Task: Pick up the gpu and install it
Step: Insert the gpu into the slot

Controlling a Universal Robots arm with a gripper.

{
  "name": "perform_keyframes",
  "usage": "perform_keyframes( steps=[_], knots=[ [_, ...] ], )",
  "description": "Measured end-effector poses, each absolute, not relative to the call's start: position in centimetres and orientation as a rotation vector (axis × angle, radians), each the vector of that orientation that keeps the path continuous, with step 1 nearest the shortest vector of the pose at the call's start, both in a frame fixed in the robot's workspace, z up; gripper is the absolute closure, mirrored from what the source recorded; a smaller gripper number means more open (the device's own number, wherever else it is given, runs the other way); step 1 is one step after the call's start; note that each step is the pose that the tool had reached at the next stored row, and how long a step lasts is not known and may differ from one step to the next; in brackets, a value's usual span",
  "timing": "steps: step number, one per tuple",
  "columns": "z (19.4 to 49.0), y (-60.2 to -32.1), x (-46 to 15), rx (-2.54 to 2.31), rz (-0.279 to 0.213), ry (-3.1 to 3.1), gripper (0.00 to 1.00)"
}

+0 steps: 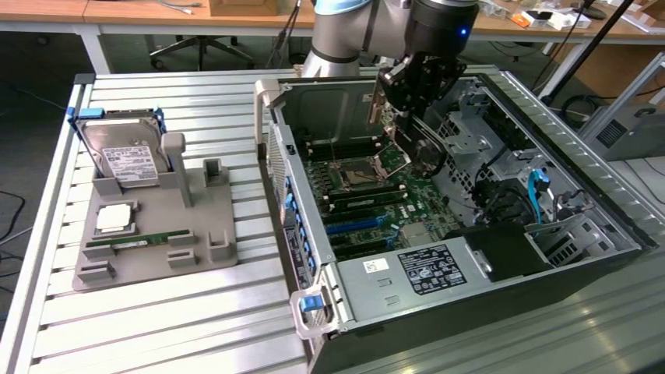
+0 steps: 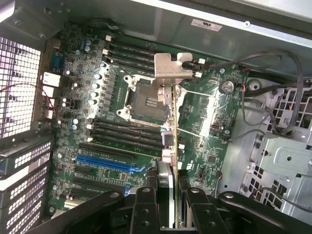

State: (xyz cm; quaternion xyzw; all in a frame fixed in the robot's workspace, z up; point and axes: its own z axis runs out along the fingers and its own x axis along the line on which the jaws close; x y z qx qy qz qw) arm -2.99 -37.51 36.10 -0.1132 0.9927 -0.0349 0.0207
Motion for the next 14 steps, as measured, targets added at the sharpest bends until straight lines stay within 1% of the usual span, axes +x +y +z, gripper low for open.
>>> perform_keyframes(
  steps=[14],
  knots=[
    [36.10,-37.52,-2.84,-0.396,-0.107,3.072,0.73]
  ],
)
